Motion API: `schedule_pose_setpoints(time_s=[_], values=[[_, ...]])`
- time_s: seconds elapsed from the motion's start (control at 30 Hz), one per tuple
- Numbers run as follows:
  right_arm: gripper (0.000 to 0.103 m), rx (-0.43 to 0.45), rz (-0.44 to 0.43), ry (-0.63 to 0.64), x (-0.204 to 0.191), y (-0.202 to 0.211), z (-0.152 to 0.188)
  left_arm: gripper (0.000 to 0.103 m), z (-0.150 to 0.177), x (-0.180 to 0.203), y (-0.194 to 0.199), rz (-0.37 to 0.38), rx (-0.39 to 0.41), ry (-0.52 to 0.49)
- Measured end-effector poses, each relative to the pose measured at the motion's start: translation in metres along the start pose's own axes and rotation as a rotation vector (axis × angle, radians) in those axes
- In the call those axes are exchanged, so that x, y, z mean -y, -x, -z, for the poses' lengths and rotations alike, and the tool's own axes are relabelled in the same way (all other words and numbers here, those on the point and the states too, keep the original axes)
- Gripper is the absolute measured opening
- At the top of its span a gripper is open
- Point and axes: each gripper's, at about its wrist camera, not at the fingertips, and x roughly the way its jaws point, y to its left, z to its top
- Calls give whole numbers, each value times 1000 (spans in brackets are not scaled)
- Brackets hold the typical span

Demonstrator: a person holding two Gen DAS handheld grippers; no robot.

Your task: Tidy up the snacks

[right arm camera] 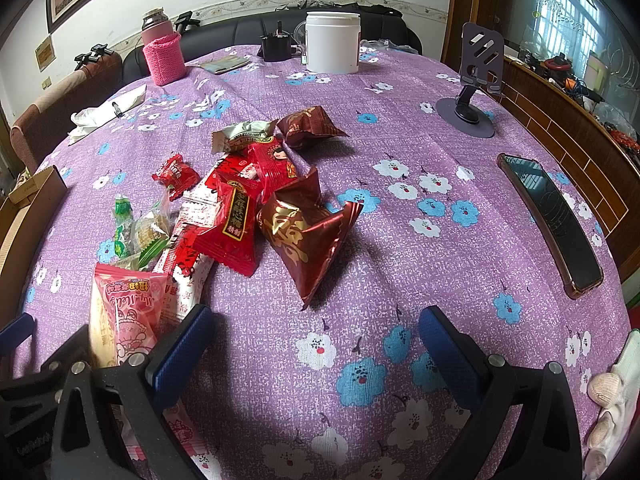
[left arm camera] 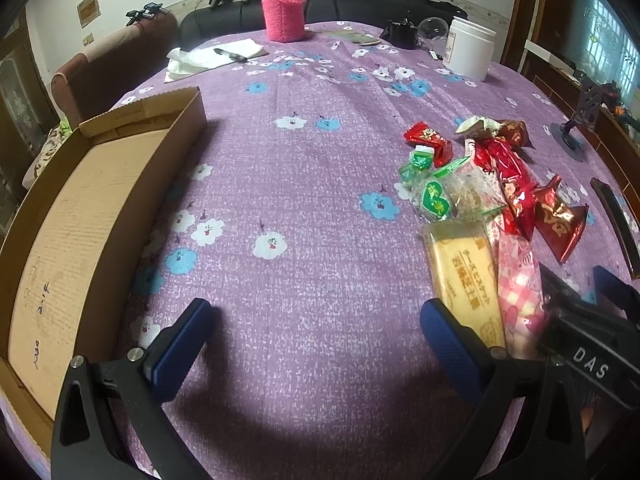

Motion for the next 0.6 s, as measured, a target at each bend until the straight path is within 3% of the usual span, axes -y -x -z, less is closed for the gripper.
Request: schedule_pose_setpoints(time_s=[0.6], values=[[102,0,0,0,0,0,0,103,2,-1,1,13,-9,-4]])
